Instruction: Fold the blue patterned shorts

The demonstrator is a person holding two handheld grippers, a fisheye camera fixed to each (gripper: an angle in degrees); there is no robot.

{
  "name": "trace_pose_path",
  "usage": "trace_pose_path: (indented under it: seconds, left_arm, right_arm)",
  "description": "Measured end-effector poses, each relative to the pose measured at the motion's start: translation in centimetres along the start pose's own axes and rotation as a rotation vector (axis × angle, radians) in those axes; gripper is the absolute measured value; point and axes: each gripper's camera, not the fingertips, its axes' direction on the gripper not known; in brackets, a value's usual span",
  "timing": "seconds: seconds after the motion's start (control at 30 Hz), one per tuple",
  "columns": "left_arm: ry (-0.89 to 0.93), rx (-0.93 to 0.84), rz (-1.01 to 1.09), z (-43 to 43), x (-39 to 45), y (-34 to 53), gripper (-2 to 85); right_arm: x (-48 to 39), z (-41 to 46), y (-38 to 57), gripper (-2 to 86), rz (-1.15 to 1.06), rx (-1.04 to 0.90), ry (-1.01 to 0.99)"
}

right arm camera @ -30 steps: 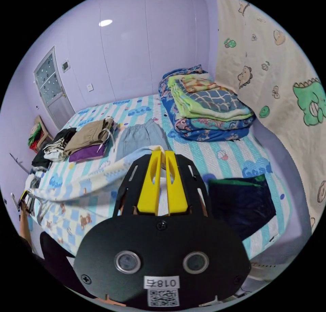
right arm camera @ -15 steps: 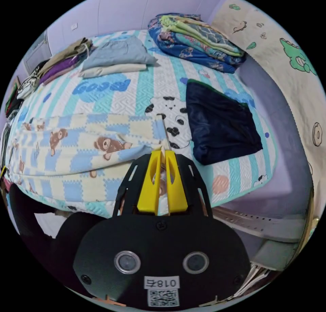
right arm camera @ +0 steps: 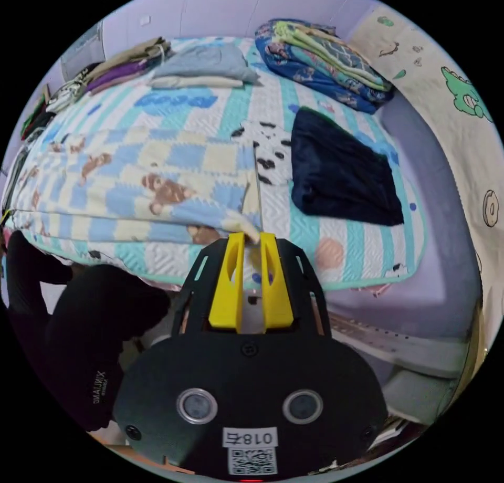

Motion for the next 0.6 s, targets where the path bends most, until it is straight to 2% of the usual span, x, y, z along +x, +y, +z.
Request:
trace_pose_path:
  seconds: [0.07,0.2,0.37,0.5,0.6]
  left_arm:
    - [0.005,-0.008,-0.006,-0.2,-0.2,-0.1,-0.9]
    - [-0.01,-0.026,0.0,-1.2,0.1,-1.1,-0.9]
    - [-0.048,-0.047,0.006,-2.3,1.0,-1.3,-0.9]
    - [-0.061,-0.058,-0.021,-3.3,1.2,-1.3,-0.9]
    - [-0.076,-0.071,-0.031,-4.0,1.4,-1.7,-0.9]
  right_arm:
    - [0.0,0.3,1.8,6.1,0.025,-0.016,0.049]
    - [0.8,-1.0,4.3,6.5,0.146,0.04,0.006]
    - [1.1,-2.2,7.2,7.2,0.294,0.172,-0.189]
    - [-0.5,-2.5,6.6,8.4,0.223,0.189,-0.069]
    - [-2.8,-3.0,5.3,9.1,0.04,0.188,0.075]
